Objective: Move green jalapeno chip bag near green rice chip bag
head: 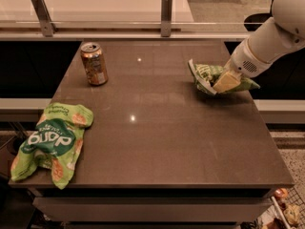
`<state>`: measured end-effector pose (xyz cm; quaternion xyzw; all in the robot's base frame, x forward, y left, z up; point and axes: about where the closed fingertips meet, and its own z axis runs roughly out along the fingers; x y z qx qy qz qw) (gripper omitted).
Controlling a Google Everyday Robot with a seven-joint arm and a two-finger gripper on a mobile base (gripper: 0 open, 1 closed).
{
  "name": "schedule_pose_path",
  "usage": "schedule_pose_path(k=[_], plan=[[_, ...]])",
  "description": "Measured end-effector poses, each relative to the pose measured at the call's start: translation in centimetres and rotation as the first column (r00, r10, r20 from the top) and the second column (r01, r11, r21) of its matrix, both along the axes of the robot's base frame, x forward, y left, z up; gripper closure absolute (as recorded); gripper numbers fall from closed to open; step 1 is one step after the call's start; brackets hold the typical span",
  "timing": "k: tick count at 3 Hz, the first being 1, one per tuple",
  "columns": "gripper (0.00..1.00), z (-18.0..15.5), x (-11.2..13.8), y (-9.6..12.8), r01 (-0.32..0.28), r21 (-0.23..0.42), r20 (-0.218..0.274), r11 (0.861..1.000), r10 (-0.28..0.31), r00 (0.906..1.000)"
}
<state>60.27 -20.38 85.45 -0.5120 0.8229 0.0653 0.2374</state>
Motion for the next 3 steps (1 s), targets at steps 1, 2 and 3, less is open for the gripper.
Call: schedule_pose_path(k=[1,2,3], plan=[[1.00,1.7,-2.4,0.8,0.026,-0.020,0.010,0.999,-0.026,0.9996],[1.00,3.1,-4.7,2.4,0.030,-0.019,0.029,0.999,-0.029,0.9991],[1.00,4.0,-6.8,5.8,-0.014,0.016,0.040,1.000,0.014,0.9991]])
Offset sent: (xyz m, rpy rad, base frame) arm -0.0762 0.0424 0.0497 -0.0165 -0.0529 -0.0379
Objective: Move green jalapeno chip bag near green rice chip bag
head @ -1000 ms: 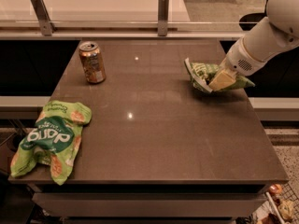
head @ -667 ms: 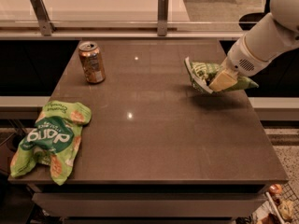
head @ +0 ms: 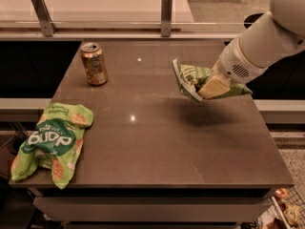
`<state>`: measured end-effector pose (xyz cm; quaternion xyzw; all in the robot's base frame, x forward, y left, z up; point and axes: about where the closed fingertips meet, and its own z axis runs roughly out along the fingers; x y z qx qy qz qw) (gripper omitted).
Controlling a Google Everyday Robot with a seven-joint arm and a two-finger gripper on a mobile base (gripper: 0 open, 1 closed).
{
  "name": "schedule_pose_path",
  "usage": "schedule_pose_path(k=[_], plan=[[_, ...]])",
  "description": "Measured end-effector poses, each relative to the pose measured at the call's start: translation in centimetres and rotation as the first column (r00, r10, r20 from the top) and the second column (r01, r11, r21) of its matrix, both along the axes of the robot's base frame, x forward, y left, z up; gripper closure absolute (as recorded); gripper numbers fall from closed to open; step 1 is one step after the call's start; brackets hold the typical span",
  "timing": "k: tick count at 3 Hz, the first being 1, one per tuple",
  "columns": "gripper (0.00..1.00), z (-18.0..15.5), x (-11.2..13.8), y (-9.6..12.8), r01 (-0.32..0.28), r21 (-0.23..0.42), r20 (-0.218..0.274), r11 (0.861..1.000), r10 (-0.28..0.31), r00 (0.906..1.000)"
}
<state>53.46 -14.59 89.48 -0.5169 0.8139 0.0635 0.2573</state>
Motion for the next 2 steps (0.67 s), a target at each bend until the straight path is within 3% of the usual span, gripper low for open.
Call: schedule_pose_path(k=[2], plan=[[1.00,0.0,-3.3,7.9,-0.105,0.129,0.008,0.986,0.105,0.9945]])
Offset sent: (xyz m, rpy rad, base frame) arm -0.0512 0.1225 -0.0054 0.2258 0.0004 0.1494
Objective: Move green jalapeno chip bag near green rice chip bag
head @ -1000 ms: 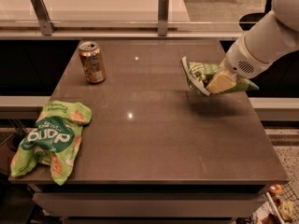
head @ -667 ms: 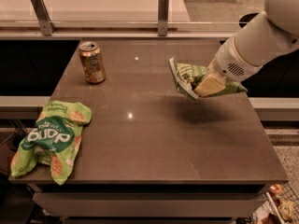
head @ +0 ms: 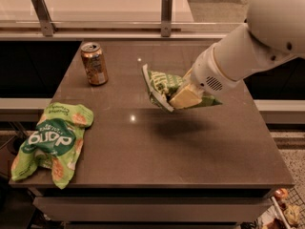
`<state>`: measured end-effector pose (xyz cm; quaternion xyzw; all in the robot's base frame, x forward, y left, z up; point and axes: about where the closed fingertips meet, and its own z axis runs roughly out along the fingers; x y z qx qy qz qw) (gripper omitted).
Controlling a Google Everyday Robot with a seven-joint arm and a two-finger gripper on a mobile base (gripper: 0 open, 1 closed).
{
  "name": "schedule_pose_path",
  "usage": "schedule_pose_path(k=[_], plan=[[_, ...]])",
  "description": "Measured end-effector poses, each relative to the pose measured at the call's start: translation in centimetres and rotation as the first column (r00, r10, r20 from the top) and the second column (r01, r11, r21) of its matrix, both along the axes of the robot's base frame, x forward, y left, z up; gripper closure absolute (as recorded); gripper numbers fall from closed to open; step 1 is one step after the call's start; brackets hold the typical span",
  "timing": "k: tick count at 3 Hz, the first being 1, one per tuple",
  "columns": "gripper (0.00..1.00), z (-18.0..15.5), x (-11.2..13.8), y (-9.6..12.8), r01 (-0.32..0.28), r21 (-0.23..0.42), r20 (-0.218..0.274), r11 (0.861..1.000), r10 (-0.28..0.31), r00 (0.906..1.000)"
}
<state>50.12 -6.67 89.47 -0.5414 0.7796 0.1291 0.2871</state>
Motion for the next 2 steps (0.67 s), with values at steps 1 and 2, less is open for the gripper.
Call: schedule_pose_path(k=[1,2], plan=[[1.00,-0.7,-1.7,2.8,0.004,0.065,-0.018,0.998,-0.003,0.9998],[1.00,-1.2,-4.2,4.8,0.061,0.095,-0.040,0.994,-0.058,0.9975]])
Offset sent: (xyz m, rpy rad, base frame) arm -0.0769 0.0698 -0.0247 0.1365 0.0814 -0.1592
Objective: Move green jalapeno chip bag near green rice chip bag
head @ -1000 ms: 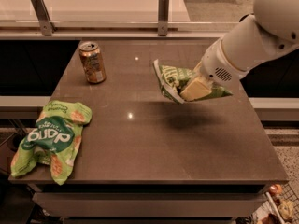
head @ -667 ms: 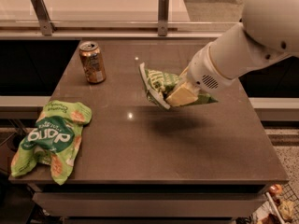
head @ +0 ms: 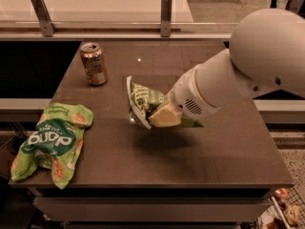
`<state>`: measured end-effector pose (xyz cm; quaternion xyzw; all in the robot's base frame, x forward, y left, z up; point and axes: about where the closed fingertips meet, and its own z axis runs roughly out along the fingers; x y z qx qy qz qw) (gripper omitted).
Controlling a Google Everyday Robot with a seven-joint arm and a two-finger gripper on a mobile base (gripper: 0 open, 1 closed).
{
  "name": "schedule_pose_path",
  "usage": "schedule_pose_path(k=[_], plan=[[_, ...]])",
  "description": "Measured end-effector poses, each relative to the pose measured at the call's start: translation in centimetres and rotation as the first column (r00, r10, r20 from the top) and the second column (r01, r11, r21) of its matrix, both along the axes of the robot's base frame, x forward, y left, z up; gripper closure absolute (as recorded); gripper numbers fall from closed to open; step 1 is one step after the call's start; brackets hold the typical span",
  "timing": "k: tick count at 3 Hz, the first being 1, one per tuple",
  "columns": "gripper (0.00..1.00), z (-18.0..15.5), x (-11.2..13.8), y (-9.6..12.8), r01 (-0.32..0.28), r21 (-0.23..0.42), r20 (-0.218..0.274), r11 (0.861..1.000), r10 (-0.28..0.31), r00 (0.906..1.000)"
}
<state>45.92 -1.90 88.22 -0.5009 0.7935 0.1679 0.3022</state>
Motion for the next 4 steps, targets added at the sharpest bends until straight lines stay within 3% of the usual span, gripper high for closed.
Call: schedule_pose_path(k=[2,3,4], plan=[[1.00,-0.8,-4.0,3.2,0.069,0.013,-0.074,0.998,-0.068,0.9950],[0.84,-0.8,-4.2,3.3,0.068,0.012,-0.074,0.998,-0.067,0.9950],[0.60,-0.7,-4.2,3.4,0.066,0.011,-0.072,0.998,-0.065,0.9953]])
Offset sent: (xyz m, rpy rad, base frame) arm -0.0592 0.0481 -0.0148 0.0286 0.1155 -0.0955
